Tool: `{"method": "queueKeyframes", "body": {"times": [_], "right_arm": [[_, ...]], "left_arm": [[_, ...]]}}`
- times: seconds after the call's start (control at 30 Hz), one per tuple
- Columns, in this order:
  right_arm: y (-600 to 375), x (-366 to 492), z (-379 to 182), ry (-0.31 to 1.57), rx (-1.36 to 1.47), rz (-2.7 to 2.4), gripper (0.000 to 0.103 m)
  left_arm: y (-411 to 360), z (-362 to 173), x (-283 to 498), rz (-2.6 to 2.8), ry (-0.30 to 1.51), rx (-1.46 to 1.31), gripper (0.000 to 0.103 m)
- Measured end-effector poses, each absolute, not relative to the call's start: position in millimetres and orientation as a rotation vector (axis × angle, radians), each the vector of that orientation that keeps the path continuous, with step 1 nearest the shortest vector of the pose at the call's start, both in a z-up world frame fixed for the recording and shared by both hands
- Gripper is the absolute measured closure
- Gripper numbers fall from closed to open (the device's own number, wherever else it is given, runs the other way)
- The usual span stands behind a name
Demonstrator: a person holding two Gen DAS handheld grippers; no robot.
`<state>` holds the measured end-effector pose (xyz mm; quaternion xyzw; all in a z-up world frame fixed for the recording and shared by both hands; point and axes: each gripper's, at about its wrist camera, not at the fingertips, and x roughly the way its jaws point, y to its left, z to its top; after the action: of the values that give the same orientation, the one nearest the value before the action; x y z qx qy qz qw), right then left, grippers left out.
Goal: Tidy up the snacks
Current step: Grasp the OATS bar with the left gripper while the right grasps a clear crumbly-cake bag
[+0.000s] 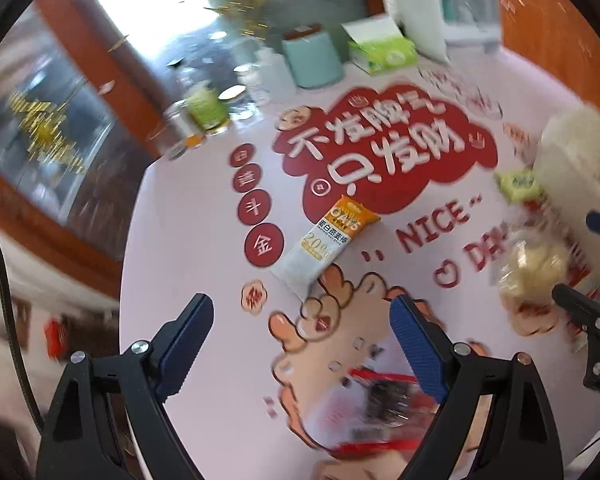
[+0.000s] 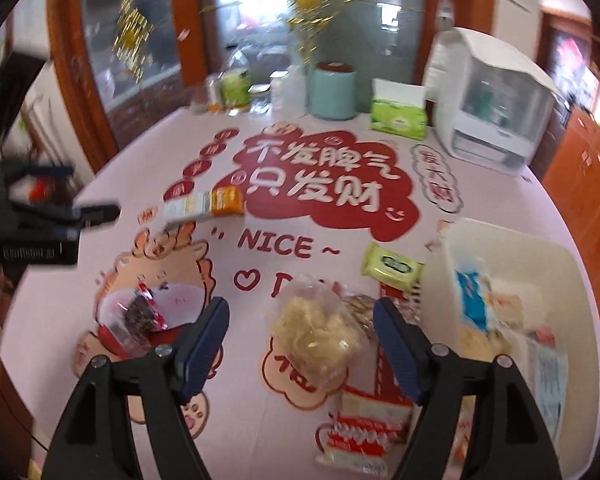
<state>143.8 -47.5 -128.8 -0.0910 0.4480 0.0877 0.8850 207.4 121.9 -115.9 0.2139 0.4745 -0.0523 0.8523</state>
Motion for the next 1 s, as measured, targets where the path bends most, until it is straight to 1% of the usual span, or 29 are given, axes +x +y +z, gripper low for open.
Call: {"method": "queueKeyframes", "body": {"times": [0.2, 0.4, 0.57, 0.73, 0.8, 0.83, 0.87, 0.9, 0.93, 1.0], "right_arm": [[-31, 164, -181, 1.016, -0.369, 0.143, 0.028], [-23, 168, -207, 1.019, -0.494, 0.111, 0.027], [-20, 170, -217, 1.029, -0.55, 0.095, 0.025], [-23, 175, -217, 1.036, -0.518, 0.109, 0.022], [-23, 175, -217, 1.033, -0.519, 0.117, 0.023], [-23, 175, -218, 1.025, -0.527, 0.12, 0.026], [-22, 174, -218, 1.01, -0.546, 0.108, 0.03], [-21, 174, -218, 1.004, -0.566, 0.097, 0.039], [-20, 174, -217, 1.003, -0.574, 0.09, 0.046], [-21, 173, -214, 1.014, -0.544, 0.096, 0.053]], "left_arm": [[116, -166, 253, -0.232, 1.075, 0.608, 0.014], [106, -204, 282, -0.312, 1.096, 0.728, 0.014], [105, -228, 310, -0.366, 1.171, 0.712, 0.014], [106, -238, 331, -0.424, 1.231, 0.641, 0.013], [107, -238, 335, -0.451, 1.24, 0.613, 0.018], [108, -237, 335, -0.471, 1.25, 0.596, 0.027], [109, -237, 336, -0.498, 1.27, 0.566, 0.04], [109, -236, 336, -0.516, 1.29, 0.535, 0.05], [107, -236, 334, -0.53, 1.298, 0.52, 0.065], [102, -235, 328, -0.516, 1.27, 0.561, 0.066]]}}
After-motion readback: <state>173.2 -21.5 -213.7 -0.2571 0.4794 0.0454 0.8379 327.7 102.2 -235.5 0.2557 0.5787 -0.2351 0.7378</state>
